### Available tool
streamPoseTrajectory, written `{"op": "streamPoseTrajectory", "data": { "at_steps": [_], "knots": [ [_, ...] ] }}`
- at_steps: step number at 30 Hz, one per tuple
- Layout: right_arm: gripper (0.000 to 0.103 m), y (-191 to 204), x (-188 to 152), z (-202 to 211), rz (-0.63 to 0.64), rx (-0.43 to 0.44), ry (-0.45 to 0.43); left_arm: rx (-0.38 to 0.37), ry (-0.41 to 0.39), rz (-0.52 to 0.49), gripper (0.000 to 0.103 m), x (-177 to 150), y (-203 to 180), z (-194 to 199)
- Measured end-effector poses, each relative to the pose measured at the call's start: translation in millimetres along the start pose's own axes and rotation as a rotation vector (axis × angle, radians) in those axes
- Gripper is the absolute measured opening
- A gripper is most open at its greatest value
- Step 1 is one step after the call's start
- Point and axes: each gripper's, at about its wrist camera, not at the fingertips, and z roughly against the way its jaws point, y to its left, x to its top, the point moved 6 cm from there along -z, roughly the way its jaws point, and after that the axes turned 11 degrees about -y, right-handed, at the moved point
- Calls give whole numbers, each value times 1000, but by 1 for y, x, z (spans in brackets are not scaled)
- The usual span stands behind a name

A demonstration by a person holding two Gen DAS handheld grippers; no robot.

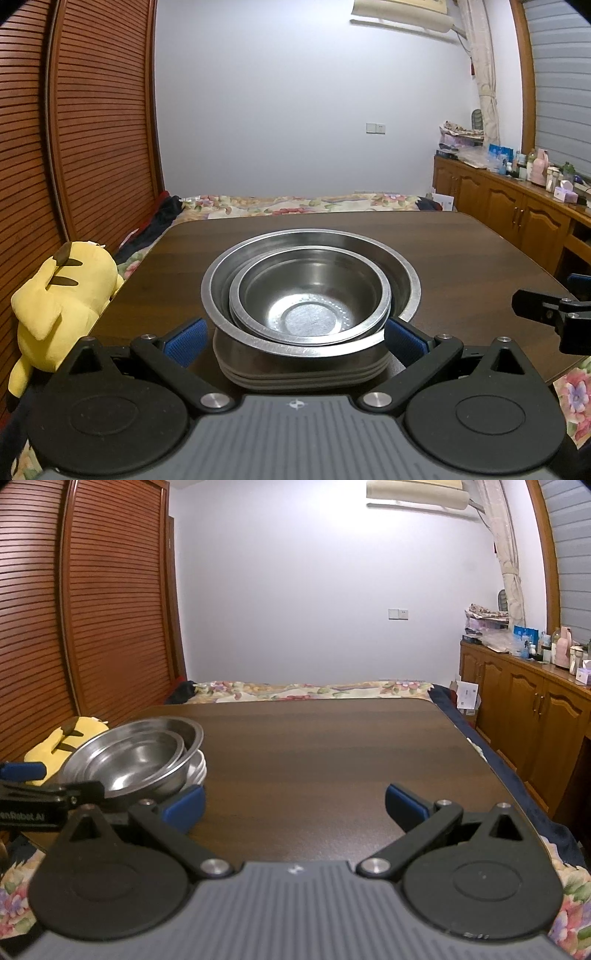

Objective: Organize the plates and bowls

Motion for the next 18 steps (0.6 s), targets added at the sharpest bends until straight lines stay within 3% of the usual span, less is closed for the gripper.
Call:
{"op": "streamPoseTrajectory", "data": {
  "at_steps": [18],
  "knots": [
    [103,-1,1,0,-4,-1,-1,6,-3,-1,103,1,0,2]
  ]
}}
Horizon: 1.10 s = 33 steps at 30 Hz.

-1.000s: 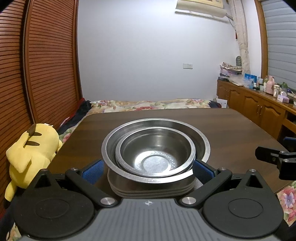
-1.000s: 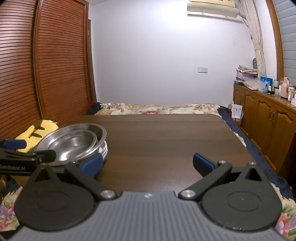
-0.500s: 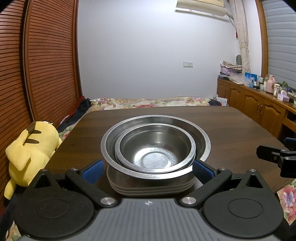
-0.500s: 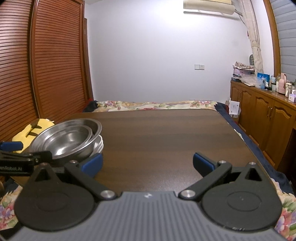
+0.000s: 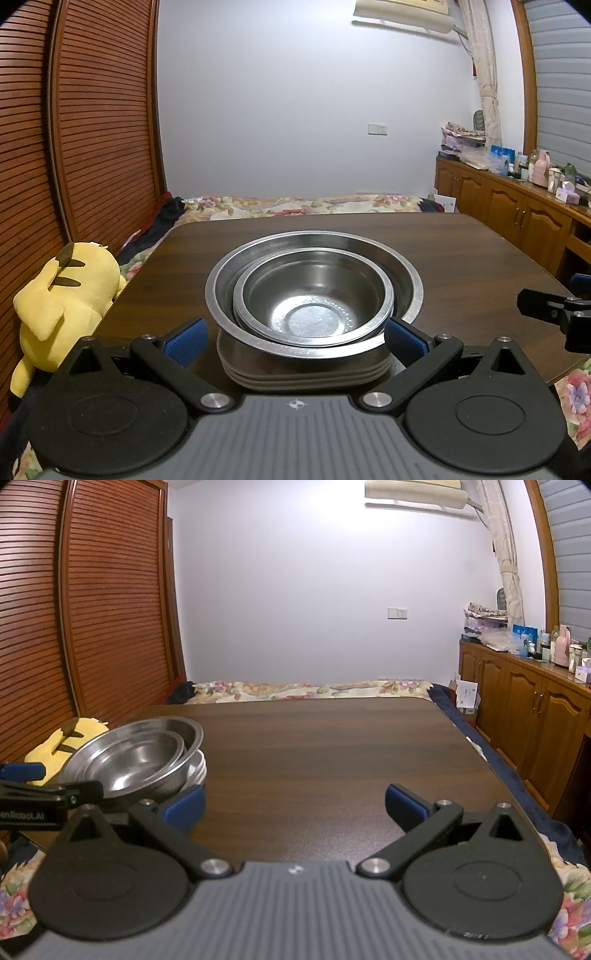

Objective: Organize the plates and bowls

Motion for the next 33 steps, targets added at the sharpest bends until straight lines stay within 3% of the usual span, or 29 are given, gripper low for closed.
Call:
{"op": "streamPoseTrajectory", "data": {
  "at_steps": [33],
  "knots": [
    [103,-3,0,1,-10,-3,0,-1,-3,-3,103,3,0,0]
  ]
}}
